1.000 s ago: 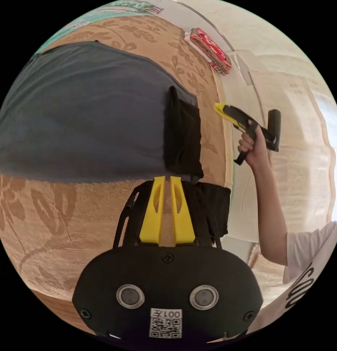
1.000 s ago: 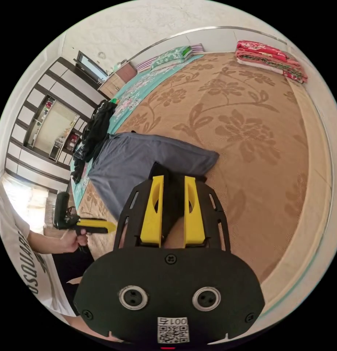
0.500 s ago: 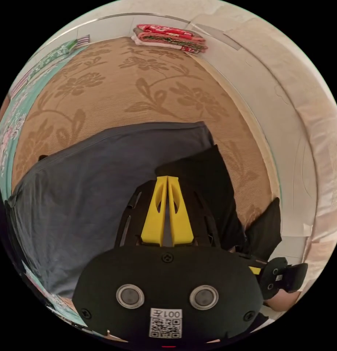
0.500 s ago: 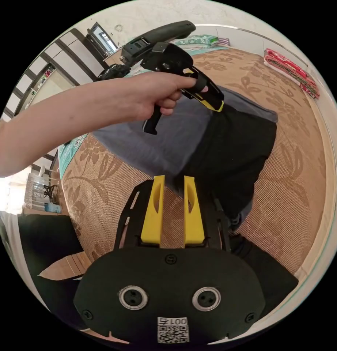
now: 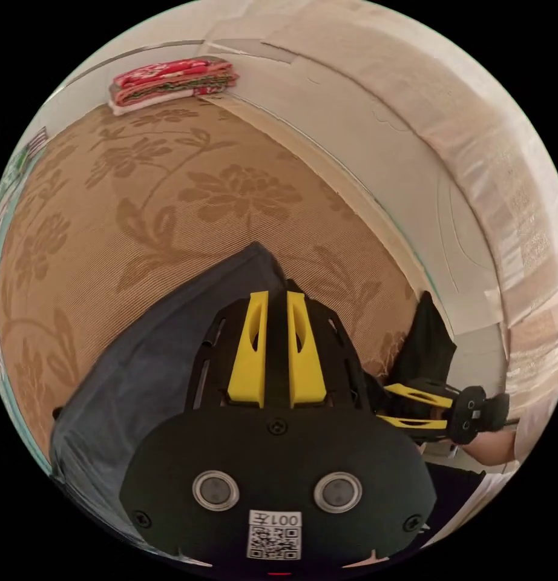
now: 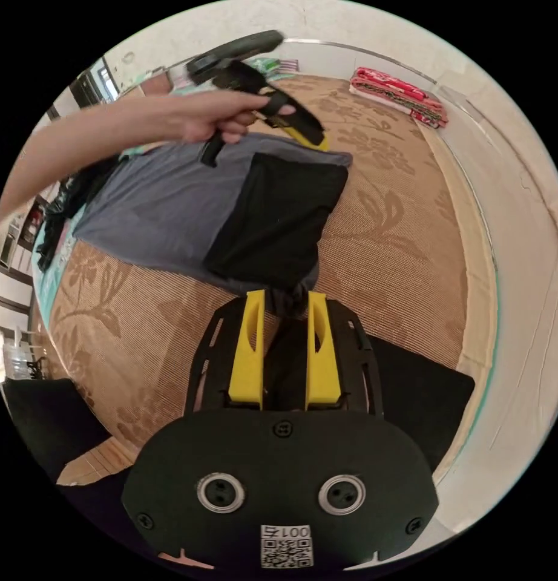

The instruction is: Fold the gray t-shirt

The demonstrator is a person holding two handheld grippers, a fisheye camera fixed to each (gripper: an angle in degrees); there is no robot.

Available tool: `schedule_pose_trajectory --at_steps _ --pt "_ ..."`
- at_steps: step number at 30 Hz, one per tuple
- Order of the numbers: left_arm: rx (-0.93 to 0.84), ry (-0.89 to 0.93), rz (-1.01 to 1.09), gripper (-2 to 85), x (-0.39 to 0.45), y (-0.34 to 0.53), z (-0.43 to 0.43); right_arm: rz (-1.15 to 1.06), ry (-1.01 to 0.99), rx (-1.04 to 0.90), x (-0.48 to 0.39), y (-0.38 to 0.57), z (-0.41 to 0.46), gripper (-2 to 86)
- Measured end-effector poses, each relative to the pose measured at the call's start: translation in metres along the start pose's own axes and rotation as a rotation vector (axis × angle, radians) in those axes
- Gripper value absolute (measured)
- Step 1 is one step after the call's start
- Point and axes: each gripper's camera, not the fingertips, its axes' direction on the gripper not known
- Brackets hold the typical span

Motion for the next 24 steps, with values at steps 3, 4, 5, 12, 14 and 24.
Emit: schedule_pose_trajectory --at_steps 3,4,5,12,14,24 --pt "-0.108 -0.055 0.032 -0.1 0.001 -0.01 0.018 -0.018 0.08 0.029 -0.029 0.0 -0.004 3.5" --pt "-0.136 -0.096 0.02 -0.5 -0.001 -0.008 0.022 -0.008 0.082 0.032 -0.033 0.0 -0.005 3.3" --pt "-0.114 -0.091 0.009 -0.7 -0.005 -0.003 0.02 0.018 0.071 0.036 -0.039 0.001 -0.007 2.8" --pt "0.012 -0.028 -0.145 -0.9 -0.03 0.033 -0.001 0.059 0.037 -0.001 -0.08 -0.008 -0.005 1.9" --pt "0.037 -0.052 -0.125 -0.9 -0.029 0.043 -0.017 0.02 0.052 -0.014 -0.095 -0.016 -0.006 1.8" --pt "0.178 -0.331 -0.292 -0.9 -0.058 0.179 -0.143 0.028 0.056 0.053 -0.139 -0.06 -0.05 2.6"
